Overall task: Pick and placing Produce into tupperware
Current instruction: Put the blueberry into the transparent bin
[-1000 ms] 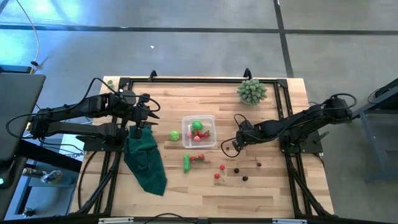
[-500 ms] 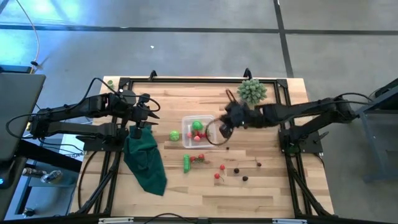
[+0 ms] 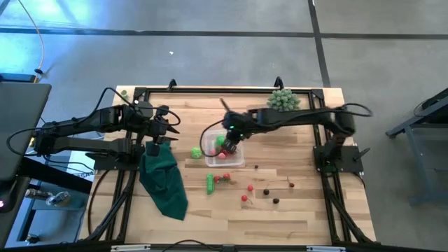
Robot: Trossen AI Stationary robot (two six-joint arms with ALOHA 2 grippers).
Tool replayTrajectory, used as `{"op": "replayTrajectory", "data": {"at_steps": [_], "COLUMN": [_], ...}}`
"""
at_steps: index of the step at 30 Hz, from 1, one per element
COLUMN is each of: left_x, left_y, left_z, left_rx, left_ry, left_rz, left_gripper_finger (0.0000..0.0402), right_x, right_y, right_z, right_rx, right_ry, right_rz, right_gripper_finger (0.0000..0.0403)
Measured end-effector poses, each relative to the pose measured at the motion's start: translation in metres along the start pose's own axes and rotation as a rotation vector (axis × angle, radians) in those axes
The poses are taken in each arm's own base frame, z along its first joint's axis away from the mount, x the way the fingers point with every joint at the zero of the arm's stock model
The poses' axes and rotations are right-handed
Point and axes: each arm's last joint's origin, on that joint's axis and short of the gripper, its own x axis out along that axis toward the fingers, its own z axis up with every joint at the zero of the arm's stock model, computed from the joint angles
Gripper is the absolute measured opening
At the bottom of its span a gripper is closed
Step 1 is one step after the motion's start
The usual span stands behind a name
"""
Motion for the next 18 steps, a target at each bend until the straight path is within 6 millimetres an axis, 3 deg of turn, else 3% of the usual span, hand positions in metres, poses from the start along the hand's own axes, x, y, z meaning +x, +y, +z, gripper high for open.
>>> {"op": "replayTrajectory", "data": {"at_steps": [4, 9, 18], "left_x": [0.000, 0.000, 0.000], "left_y": [0.000, 0.000, 0.000], "left_z": [0.000, 0.000, 0.000], "left_rx": [0.000, 0.000, 0.000], "left_ry": [0.000, 0.000, 0.000], "left_rz": [0.000, 0.000, 0.000], "left_gripper_finger": [0.0106, 0.0106, 0.0106], "right_x": [0.034, 0.058, 0.071], "right_y": [0.000, 0.002, 0.000], "right_z": [0.000, -0.001, -0.007], "right_rx": [-0.018, -0.041, -0.045], "right_ry": [0.150, 0.250, 0.274], "right_rz": [-0.058, -0.100, -0.110], "right_gripper_finger": [0.0047, 0.0047, 0.0047]}}
